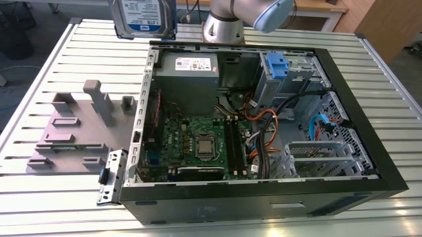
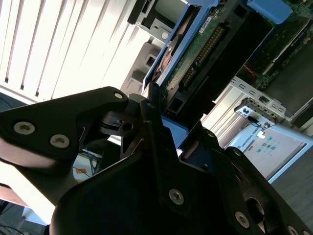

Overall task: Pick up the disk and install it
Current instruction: 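Pick up the disk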

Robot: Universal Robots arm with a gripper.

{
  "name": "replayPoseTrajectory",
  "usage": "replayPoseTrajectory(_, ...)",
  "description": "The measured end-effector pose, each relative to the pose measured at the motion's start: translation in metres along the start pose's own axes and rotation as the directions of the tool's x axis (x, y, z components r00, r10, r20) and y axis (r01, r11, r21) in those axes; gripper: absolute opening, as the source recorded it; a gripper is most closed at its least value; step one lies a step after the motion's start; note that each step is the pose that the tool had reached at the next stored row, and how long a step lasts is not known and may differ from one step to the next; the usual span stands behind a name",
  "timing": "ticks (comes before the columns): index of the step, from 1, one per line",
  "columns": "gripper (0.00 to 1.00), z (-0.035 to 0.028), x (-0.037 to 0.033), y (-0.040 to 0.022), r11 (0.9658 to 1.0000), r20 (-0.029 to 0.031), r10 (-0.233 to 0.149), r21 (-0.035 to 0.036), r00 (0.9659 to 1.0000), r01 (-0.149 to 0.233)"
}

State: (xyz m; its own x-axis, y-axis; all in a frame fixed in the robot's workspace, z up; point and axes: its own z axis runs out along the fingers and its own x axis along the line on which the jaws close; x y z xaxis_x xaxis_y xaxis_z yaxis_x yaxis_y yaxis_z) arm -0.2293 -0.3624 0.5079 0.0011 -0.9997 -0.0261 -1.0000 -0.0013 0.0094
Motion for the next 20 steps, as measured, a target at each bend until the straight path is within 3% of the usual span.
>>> replayPoseTrajectory(20, 0.37, 0.0, 0.0, -0.0047, 1.0, 0.0, 0.0, 0.0, 1.0, 0.0)
